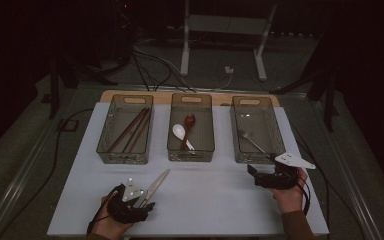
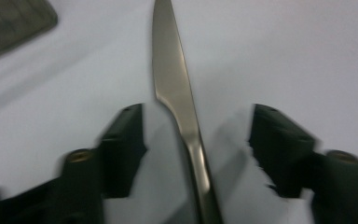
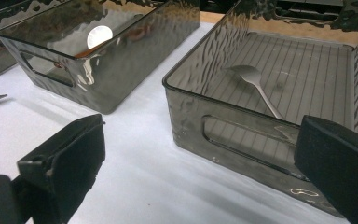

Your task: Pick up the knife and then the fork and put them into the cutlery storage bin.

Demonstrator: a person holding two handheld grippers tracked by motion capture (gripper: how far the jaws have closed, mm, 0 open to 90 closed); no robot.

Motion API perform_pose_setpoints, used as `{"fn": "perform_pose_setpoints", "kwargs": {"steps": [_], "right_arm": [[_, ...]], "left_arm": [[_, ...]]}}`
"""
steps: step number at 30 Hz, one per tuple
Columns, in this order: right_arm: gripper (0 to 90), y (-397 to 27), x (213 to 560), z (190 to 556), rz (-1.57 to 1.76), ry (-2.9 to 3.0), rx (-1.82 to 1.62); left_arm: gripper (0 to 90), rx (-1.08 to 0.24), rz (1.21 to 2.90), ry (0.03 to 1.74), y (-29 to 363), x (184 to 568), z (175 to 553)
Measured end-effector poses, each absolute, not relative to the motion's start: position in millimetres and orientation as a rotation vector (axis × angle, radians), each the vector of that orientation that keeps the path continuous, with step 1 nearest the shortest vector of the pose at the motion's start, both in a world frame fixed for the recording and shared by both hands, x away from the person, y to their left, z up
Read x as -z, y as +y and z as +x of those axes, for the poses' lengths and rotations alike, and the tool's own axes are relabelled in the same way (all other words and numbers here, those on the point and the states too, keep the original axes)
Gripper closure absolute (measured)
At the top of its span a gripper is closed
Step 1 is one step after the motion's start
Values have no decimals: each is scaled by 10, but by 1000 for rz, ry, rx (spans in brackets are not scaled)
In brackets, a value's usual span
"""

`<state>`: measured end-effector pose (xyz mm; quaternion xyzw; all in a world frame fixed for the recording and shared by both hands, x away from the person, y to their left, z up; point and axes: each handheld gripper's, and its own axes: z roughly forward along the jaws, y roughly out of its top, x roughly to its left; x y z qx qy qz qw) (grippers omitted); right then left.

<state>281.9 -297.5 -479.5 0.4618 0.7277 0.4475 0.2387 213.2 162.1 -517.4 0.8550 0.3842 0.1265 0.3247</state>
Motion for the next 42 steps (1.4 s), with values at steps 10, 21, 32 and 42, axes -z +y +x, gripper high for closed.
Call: {"fn": "perform_pose_setpoints", "kwargs": {"steps": [10,21,32,42], "right_arm": [[21,-2967,4802,2823,1266,1995,-1229],[23,-2955,4804,2829,1262,1996,-1230],[24,-2949,4810,2829,1261,2001,-1235],[26,-2895,4813,2807,1245,2029,-1247]], "left_arm": [[728,-354,2292,1010,1669,5158,2065],[814,-361,2344,949,1545,5143,2188],[818,-378,2377,876,1342,5139,2343],[818,-319,2373,768,986,5137,2415]]}}
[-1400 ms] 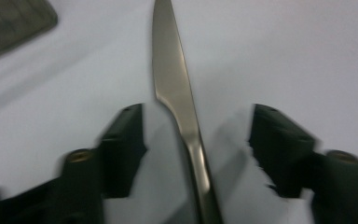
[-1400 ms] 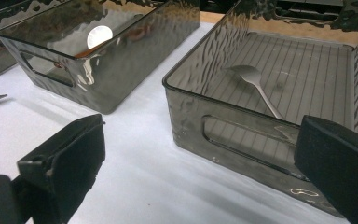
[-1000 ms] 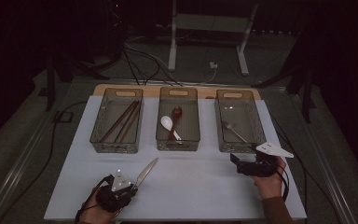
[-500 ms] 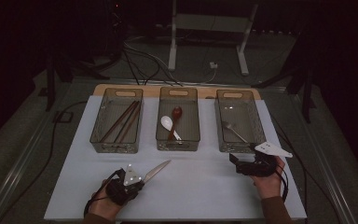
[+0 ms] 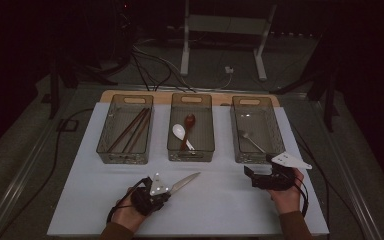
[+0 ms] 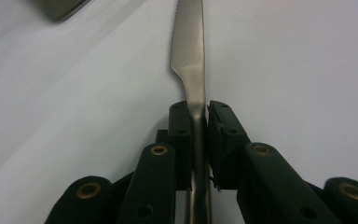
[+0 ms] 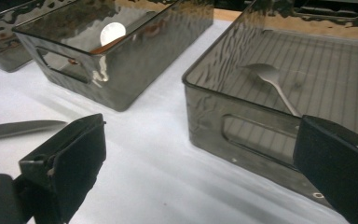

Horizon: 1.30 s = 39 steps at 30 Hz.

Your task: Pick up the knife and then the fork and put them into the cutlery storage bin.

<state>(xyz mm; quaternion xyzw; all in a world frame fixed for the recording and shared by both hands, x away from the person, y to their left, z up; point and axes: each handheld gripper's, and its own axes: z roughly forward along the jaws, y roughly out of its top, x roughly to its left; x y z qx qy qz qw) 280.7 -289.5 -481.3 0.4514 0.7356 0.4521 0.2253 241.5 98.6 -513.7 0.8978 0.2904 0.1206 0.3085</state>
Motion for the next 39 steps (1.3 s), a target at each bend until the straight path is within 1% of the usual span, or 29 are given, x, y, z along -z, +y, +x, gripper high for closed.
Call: {"fn": "perform_pose_setpoints", "kwargs": {"steps": [7,13,15,21,23,26,27,32,33,37,38,39], "right_arm": [[26,-2834,4826,2779,1237,2073,-1262],[27,-2686,4878,2767,1248,2166,-1304],[56,-2634,4895,2768,1255,2198,-1330],[73,-2498,4921,2783,1293,2266,-1405],[125,-2457,4926,2793,1318,2272,-1422],[172,-2397,4930,2815,1347,2288,-1445],[204,-2379,4932,2823,1352,2294,-1458],[395,-2280,4929,2850,1379,2325,-1502],[457,-2264,4928,2856,1380,2329,-1507],[637,-2215,4907,2864,1380,2345,-1541],[674,-2208,4900,2866,1383,2349,-1545],[690,-2200,4894,2866,1395,2346,-1547]], "left_arm": [[818,-267,2319,739,733,5058,2522],[818,-267,2282,723,558,5023,2565],[818,-267,2273,719,502,5016,2567],[818,-277,2262,696,361,4988,2574],[818,-283,2260,690,316,4977,2574],[818,-286,2253,676,254,4959,2573],[818,-289,2246,674,232,4953,2569],[817,-303,2223,659,127,4903,2574],[817,-304,2219,657,105,4893,2574],[817,-313,2208,650,20,4877,2571],[817,-321,2202,651,3,4874,2567],[817,-325,2196,655,-6,4867,2566]]}}
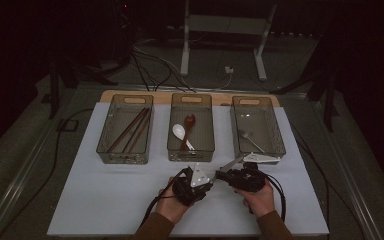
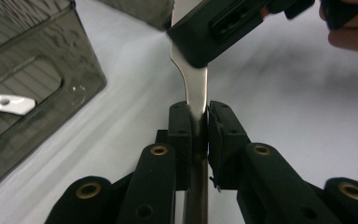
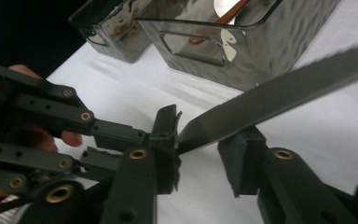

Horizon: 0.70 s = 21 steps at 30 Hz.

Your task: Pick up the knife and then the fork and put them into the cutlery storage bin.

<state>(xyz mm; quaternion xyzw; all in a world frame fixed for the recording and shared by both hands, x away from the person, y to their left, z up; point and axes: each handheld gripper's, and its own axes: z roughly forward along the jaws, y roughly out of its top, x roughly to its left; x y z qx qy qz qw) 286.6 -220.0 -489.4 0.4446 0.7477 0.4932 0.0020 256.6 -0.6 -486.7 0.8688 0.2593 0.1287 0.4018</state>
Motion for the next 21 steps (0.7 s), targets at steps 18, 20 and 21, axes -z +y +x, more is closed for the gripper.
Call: {"fn": "perform_pose_setpoints", "kwargs": {"steps": [18,20,21], "right_arm": [[824,-2185,4788,2882,1424,2327,-1733],[824,-2165,4765,2881,1404,2334,-1725],[824,-2157,4758,2881,1394,2335,-1726]], "left_arm": [[745,-307,2183,644,117,4935,2512],[748,-303,2192,653,144,4976,2501],[761,-306,2201,657,154,4994,2497]]}}
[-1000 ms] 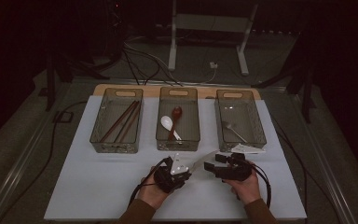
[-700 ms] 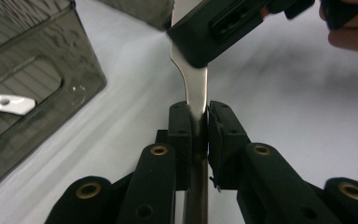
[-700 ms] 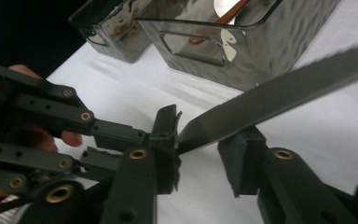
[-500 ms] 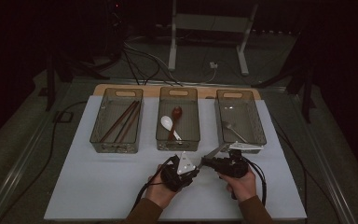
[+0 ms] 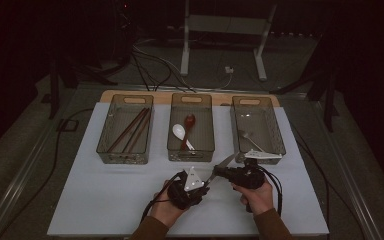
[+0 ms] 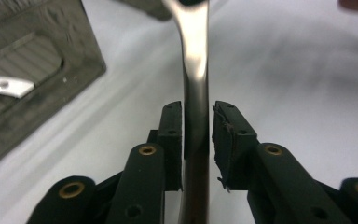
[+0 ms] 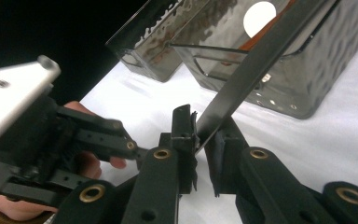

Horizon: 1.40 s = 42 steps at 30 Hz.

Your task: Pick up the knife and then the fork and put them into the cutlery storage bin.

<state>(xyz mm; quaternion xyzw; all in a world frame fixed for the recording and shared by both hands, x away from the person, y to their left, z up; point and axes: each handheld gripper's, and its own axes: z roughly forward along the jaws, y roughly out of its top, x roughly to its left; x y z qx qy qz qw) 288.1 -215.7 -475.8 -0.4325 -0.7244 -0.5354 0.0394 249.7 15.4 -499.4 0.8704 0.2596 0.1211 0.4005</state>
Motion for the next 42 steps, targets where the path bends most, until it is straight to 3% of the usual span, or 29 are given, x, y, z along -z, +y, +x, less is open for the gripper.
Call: {"fn": "perform_pose_setpoints", "kwargs": {"steps": [4,20,29,34,42], "right_arm": [[823,-2130,4740,2870,-1325,-2229,1638],[817,-2065,4801,2859,-1348,-2242,1573],[882,-2115,4746,2853,-1362,-2201,1627],[886,-2149,4715,2870,-1376,-2213,1631],[890,-2273,4667,2900,-1424,-2234,1638]], "left_arm": [[800,-306,2206,665,172,5005,2485],[803,-306,2151,723,8,4992,2534],[793,-294,2113,728,-62,4967,2564],[655,-285,2077,741,-42,4945,2579],[353,-313,2043,791,63,4891,2597]]}}
